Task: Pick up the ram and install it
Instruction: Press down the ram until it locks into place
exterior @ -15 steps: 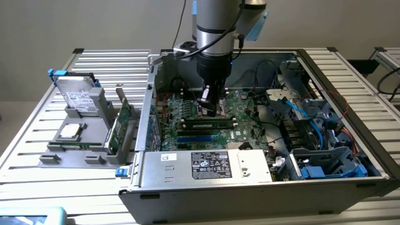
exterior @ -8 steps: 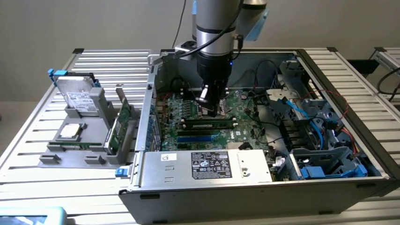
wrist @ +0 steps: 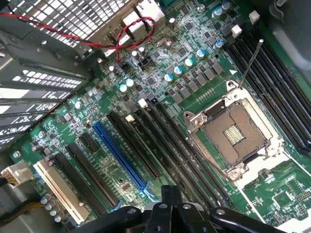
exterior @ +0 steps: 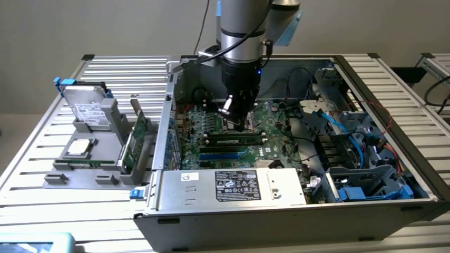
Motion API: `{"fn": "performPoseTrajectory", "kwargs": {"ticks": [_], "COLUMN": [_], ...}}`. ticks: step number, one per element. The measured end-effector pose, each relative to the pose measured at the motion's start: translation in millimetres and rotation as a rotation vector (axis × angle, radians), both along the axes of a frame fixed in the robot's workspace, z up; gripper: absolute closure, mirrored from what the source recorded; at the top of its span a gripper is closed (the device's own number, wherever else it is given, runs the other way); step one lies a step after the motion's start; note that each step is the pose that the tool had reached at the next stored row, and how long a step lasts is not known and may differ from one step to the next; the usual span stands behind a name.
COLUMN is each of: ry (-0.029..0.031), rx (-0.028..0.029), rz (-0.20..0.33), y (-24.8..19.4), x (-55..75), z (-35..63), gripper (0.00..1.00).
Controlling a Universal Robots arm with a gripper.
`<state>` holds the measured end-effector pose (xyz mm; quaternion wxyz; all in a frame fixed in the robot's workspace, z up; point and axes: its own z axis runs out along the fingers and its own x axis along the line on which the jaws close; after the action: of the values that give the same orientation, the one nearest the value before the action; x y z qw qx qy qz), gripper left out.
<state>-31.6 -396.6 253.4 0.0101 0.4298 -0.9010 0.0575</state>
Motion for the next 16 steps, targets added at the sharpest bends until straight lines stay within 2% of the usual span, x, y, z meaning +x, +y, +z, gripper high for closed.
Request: {"fn": "performPoseTrajectory", "kwargs": {"ticks": [7,16], "ry": [-0.0077,-0.0147], "rx": [-0.0001,-0.0003], "rz": [-0.085,-0.194], "y": [0.0,0.0], "x": [0.0,0.0], "z": [0.0,0.0], "gripper": [0.89,0.89]}}
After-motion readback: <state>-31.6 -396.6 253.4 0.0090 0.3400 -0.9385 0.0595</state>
